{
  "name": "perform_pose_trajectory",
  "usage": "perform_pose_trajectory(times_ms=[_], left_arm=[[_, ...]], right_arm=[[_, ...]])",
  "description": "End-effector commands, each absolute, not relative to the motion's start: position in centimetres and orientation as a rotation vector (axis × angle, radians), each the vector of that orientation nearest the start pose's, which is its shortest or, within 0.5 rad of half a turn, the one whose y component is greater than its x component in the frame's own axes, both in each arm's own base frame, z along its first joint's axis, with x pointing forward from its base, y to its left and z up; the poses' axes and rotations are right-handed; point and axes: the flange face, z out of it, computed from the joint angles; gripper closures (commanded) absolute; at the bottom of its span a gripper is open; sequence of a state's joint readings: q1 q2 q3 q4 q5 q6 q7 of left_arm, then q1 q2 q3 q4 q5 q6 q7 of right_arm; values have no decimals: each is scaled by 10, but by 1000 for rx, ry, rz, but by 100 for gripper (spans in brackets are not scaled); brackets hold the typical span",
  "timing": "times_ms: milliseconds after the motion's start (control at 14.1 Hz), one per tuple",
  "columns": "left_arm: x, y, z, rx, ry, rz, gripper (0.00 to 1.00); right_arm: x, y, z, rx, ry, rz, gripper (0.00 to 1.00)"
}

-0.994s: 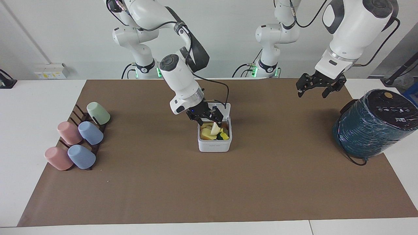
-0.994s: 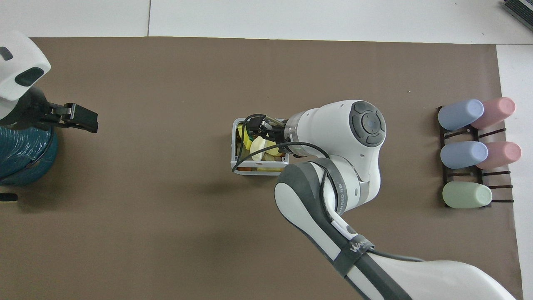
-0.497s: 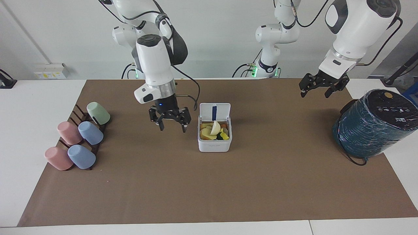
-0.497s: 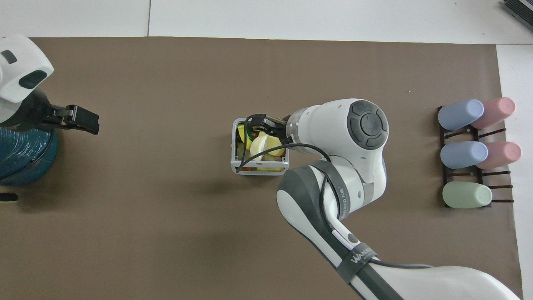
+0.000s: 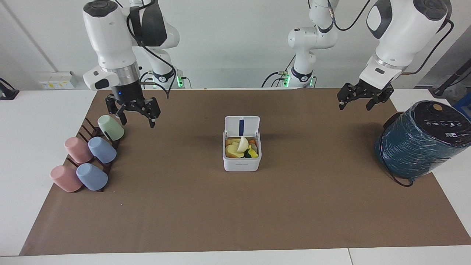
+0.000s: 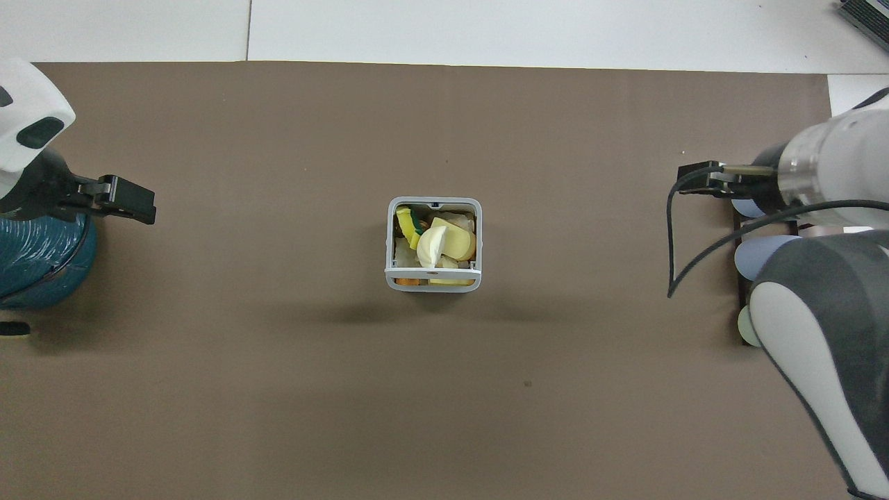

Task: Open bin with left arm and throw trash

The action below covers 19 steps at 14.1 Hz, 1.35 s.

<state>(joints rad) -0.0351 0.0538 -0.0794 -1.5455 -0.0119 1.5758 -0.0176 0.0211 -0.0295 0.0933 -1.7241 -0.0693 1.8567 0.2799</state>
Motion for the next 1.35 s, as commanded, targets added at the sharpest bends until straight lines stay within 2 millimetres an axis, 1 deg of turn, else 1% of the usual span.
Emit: perform_pose_trajectory(times_ms=[0,71,142,213,284,426,639,852,1278], left_arm=[[559,-62,608,-3131,159,23,0],[559,-62,608,-3131,159,23,0],[559,-62,608,-3131,159,21,0],[559,-62,608,-3131,159,21,0],[559,-62,608,-3131,159,21,0],[559,-62,608,-3131,159,21,0],[559,-62,608,-3131,159,21,0],[559,-62,608,-3131,159,21,0],[558,-62,609,-3131,159,19,0]], right_arm=[[551,29,620,-3185,223,-166,0],[544,18,626,-3178,211,-144,0],[539,7,627,-3160,216,-87,0],[535,1,636,-3123,240,-43,0],[532,-8,638,-3103,264,-12,0],[532,-10,635,-3109,222,-5,0],[530,-11,632,-3117,217,16,0],[531,-10,632,-3161,197,-4,0],[529,-10,632,-3163,182,10,0]])
